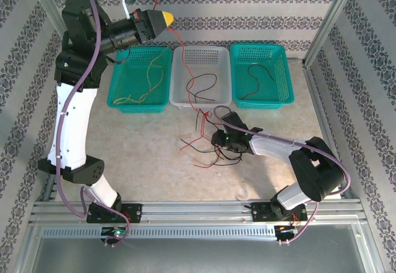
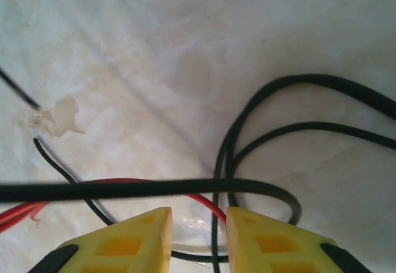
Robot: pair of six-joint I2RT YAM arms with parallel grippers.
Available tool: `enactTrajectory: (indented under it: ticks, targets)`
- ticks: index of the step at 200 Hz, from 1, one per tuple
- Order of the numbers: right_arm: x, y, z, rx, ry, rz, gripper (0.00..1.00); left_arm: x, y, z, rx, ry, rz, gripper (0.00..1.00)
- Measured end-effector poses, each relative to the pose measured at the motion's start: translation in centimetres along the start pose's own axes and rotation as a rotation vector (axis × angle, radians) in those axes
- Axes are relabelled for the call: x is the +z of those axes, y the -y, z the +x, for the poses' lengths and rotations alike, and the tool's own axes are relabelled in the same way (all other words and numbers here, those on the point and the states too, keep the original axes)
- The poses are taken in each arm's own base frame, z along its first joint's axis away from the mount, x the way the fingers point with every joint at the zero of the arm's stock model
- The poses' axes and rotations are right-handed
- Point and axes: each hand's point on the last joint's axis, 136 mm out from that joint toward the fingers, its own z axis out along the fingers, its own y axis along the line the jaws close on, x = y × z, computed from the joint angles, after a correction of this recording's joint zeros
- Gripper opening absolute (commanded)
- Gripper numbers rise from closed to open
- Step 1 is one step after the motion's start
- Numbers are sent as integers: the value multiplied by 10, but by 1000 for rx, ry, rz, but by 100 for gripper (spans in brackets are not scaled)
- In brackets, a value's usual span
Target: Untangle the cables
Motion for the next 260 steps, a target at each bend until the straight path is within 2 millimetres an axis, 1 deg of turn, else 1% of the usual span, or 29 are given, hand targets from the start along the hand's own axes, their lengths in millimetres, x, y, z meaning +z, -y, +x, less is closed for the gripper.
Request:
enactTrajectory:
  ticks: [10, 21, 35, 44, 56, 68, 84, 94, 110, 124, 143, 160, 166, 178, 184, 210, 225, 230, 238, 260]
  targets:
    - [-5, 1, 5, -12, -1, -3, 49, 1, 0, -1, -1, 2, 3, 0]
    - [-18, -5, 5, -37, 22, -18, 62, 4, -3, -1, -8, -2, 3, 0]
    - [-44, -27, 2, -104, 84, -82, 78, 7, -8, 0, -17, -8, -2, 0]
    - [-62, -42, -3, -138, 130, -127, 82, 8, -10, 1, -19, -12, -4, 0]
    - [-82, -63, -13, -177, 181, -186, 83, 9, -12, 3, -18, -17, -10, 0]
    - [-92, -81, -26, -202, 216, -213, 85, 9, -12, 4, -15, -22, -9, 0]
    - [-92, -98, -42, -235, 238, -207, 89, 9, -12, 5, -13, -30, -5, 0]
    - [-85, -105, -51, -249, 243, -188, 89, 10, -13, 7, -13, -36, -3, 0]
    - [-71, -112, -65, -270, 244, -144, 81, 10, -14, 8, -10, -41, -4, 0]
    - [-55, -112, -73, -280, 239, -96, 64, 10, -15, 9, -7, -44, -7, 0]
    - [-35, -101, -76, -274, 216, -31, 44, 9, -15, 9, 1, -43, -12, 0]
    - [-23, -82, -69, -264, 184, 21, 30, 5, -15, 7, 11, -34, -20, 0]
    - [-20, -74, -65, -255, 173, 36, 26, 3, -16, 5, 13, -26, -28, 0]
    - [-13, -57, -56, -239, 154, 62, 24, -2, -17, 0, 17, -11, -40, 0]
    - [-10, -46, -50, -229, 139, 79, 23, -4, -19, -2, 19, -2, -47, 0]
    - [1, 5, -13, -179, 54, 144, 20, -14, -27, -15, 21, 37, -79, 0]
    - [1, 25, 6, -154, 22, 169, 15, -20, -32, -26, 15, 68, -95, 0]
    - [-1, 29, 10, -146, 19, 170, 13, -21, -34, -29, 12, 77, -99, 0]
    - [-3, 34, 13, -132, 18, 168, 12, -24, -37, -35, 9, 96, -104, 0]
    - [-15, 34, 15, -121, 40, 135, 15, -29, -46, -48, 0, 140, -128, 0]
